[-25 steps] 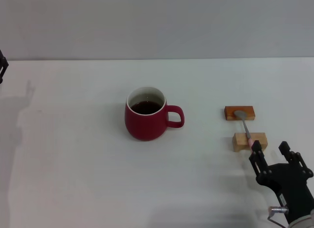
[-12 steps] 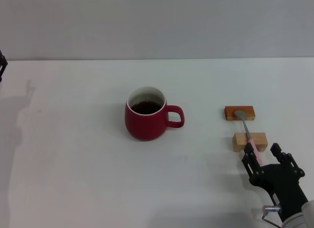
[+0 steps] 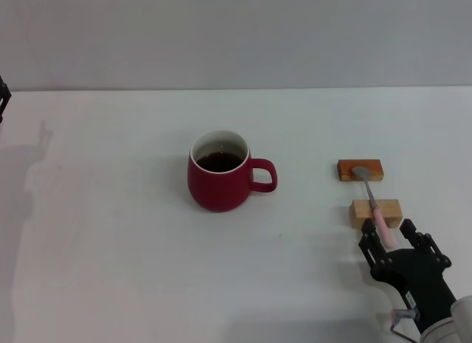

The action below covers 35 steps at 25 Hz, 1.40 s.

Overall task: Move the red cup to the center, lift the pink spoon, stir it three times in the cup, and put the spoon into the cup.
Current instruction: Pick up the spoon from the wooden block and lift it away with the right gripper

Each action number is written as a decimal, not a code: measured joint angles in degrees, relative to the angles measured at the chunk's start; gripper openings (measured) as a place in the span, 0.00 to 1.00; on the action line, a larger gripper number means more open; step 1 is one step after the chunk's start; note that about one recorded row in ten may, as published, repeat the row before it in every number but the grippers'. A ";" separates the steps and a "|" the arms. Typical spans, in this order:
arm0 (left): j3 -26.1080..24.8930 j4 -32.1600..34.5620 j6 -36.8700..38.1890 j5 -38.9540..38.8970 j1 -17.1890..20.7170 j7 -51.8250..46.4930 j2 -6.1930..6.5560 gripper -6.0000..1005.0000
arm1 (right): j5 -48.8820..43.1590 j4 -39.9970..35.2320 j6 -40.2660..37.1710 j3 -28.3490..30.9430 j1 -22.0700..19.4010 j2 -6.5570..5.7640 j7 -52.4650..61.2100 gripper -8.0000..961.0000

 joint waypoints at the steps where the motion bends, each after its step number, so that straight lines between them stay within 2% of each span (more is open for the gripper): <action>1: 0.00 0.00 0.01 0.00 -0.02 0.00 0.00 0.83 | 0.00 -0.05 0.15 0.00 0.00 0.00 0.02 0.67; 24: 0.00 -0.09 0.21 -0.17 -0.49 0.00 -0.07 0.83 | 1.30 -0.39 1.02 0.11 0.86 -0.22 0.06 0.66; 30: 0.00 -0.09 0.47 -0.17 -0.49 0.00 -0.09 0.83 | 1.06 -0.39 1.02 -0.02 0.90 -0.28 0.06 0.56; 35: 0.00 -0.10 0.51 -0.17 -0.49 0.00 -0.09 0.83 | 1.25 -0.38 1.11 -0.97 1.52 -0.26 0.06 0.56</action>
